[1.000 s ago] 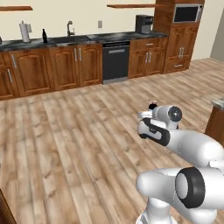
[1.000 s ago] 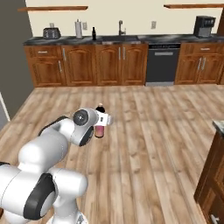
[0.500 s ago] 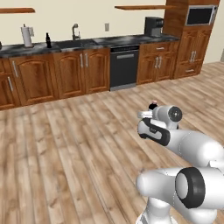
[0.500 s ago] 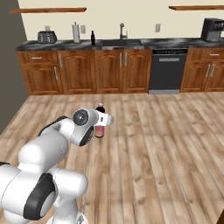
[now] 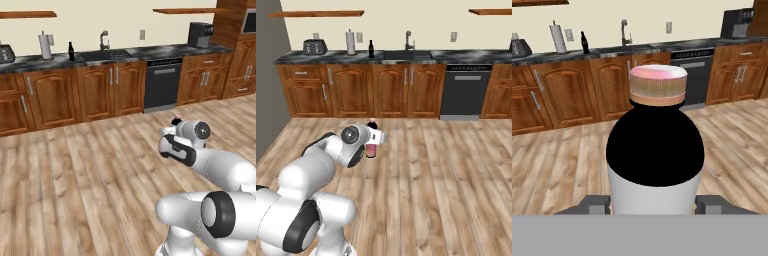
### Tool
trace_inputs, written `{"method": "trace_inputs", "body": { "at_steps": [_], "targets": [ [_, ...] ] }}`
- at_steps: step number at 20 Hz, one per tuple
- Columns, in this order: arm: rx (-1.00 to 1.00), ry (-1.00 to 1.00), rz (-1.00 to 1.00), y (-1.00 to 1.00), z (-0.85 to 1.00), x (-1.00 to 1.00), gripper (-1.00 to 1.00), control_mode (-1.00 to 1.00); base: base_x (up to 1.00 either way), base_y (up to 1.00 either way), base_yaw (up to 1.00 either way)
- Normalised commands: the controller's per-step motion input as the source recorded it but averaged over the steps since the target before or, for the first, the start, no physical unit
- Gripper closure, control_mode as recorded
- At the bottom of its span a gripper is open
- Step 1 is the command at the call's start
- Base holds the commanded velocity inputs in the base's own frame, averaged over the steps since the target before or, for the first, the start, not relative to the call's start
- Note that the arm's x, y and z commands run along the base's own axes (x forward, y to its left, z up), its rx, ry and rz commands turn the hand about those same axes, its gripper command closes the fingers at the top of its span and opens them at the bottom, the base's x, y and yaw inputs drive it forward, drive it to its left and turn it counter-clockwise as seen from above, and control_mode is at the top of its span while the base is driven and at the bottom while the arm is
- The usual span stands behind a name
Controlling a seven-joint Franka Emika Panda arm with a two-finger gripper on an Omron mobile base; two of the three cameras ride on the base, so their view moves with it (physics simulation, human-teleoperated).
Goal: Place the large bottle from the dining counter next to the other large bottle outside the sink, and place the small bottle from the dining counter next to the other small bottle inside the sink.
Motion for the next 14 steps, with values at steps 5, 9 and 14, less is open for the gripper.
{"method": "trace_inputs", "body": {
  "at_steps": [5,9,14],
  "targets": [
    [0.00,0.00,0.00,0.00,0.00,0.00,1.00,1.00,1.00,-0.21,0.19],
    [0.00,0.00,0.00,0.00,0.00,0.00,1.00,1.00,1.00,-0.47,0.13],
    [0.00,0.00,0.00,0.00,0.00,0.00,1.00,1.00,1.00,-0.49,0.15]
  ]
}}
